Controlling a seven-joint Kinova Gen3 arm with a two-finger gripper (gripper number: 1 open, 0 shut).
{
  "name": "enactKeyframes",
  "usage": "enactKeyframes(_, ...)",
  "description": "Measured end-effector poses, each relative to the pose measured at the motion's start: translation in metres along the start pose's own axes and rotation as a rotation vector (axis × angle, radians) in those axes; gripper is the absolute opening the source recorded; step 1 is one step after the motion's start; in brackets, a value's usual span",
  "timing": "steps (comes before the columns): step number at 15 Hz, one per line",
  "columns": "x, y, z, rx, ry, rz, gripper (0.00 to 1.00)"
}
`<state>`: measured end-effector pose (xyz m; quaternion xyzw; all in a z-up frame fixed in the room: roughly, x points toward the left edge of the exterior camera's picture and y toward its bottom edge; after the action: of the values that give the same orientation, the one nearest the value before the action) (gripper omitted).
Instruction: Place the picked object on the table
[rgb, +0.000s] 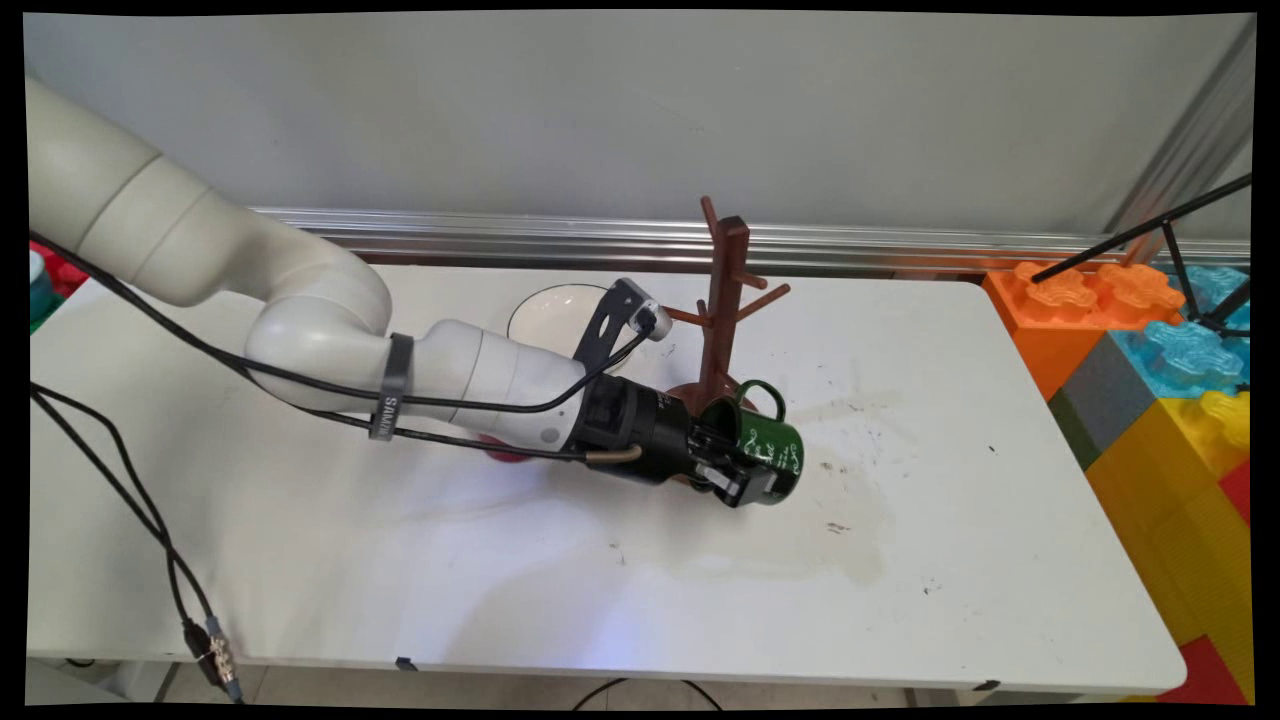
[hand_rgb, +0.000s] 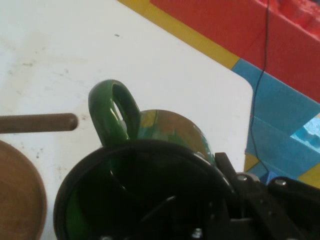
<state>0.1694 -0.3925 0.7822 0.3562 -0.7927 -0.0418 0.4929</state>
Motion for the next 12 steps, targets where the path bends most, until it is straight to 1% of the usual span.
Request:
enactKeyframes(4, 0.000, 0.008, -0.009, -0.013, -0.002, 0.022, 0.00)
enactKeyframes(6, -0.001, 0.012, -0.016, -0.013, -0.014, 0.046, 0.00)
enactKeyframes(12, -0.002, 0.019, -0.043, 0.017, -0.065, 0.104, 0.00)
